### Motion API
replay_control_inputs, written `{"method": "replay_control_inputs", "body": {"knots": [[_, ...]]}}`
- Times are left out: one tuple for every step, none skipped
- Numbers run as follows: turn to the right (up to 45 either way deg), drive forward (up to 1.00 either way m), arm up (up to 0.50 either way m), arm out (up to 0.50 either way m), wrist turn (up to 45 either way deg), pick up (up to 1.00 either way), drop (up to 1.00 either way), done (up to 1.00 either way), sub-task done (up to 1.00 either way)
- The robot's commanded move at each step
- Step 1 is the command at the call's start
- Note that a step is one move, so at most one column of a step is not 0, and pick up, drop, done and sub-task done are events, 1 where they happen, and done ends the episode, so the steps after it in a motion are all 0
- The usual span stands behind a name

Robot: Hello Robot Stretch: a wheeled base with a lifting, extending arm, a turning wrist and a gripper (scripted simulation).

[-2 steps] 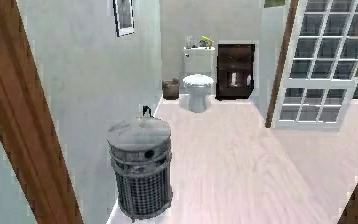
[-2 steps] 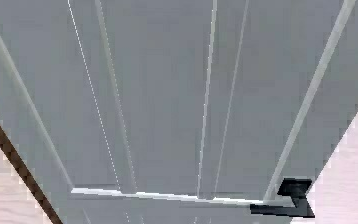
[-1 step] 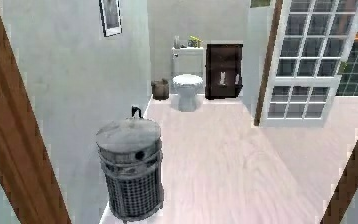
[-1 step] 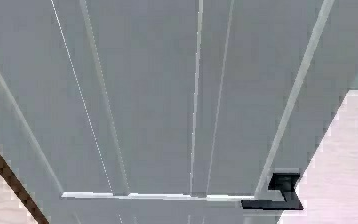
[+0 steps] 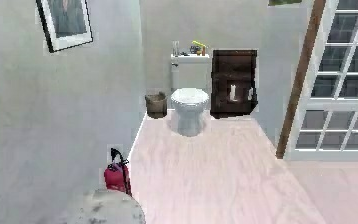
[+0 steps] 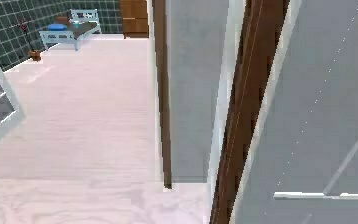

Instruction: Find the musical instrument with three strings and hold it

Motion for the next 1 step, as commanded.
{"method": "replay_control_inputs", "body": {"knots": [[45.0, 0.0, 0.0, 0.0, 0.0, 0.0, 0.0, 0.0, 0.0]]}}
